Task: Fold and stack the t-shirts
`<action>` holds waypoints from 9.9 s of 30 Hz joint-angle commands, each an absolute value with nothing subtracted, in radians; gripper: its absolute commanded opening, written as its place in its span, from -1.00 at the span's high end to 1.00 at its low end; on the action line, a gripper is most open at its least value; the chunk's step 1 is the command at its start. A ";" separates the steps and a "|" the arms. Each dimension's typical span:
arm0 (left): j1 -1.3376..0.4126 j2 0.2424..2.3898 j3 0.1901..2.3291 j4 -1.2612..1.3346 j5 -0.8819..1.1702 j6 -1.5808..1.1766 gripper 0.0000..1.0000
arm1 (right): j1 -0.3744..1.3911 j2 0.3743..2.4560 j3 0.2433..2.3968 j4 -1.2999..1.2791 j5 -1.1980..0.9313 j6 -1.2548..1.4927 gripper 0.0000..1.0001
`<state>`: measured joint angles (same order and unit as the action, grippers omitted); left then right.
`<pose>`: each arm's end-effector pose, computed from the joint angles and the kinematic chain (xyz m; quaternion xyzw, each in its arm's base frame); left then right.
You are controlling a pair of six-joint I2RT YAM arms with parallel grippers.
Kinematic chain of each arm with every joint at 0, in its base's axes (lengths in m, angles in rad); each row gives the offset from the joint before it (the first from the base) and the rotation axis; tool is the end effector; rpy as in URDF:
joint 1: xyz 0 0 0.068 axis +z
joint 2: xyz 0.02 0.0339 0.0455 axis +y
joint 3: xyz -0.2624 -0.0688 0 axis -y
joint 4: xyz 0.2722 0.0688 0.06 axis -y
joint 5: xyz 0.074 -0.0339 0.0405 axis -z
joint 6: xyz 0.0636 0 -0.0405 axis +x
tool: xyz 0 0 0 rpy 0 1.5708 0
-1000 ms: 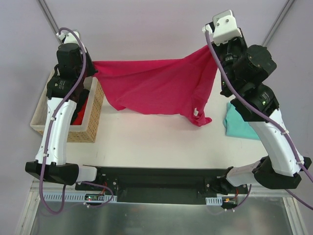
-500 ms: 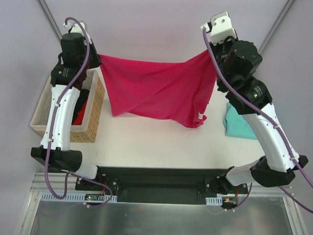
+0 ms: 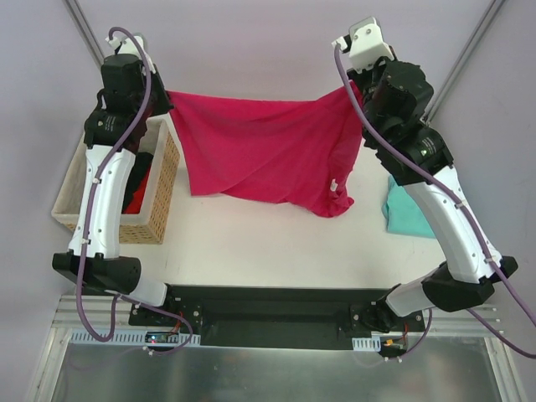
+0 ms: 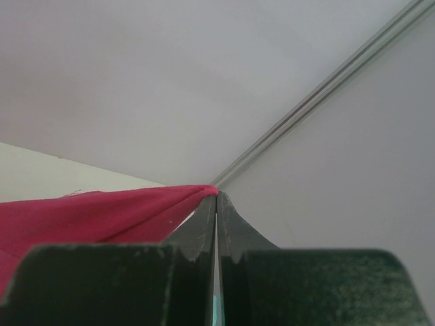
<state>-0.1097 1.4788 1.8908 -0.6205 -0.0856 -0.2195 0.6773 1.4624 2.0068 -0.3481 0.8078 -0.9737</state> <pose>0.3541 -0.0335 0.5103 -0.0695 0.7735 -0.0703 0.6261 0.2697 0.1579 0.5897 -0.2227 0.6189 -0.3516 0.6662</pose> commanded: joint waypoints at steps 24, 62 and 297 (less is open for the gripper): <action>-0.101 1.161 1.838 -0.494 -0.075 -0.098 1.00 | 0.992 1.290 1.865 0.470 0.956 -1.606 0.99; -0.101 1.043 1.770 -0.489 -0.100 -0.077 1.00 | 1.129 1.385 1.841 0.992 0.925 -2.157 0.99; -0.103 1.287 1.701 -0.712 -0.247 -0.115 1.00 | 0.962 1.609 1.643 1.036 1.236 -1.993 0.99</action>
<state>-0.1097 1.2522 1.6669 -0.7525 -0.2222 -0.1043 0.9989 1.6176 1.6535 1.1351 1.2030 -1.9938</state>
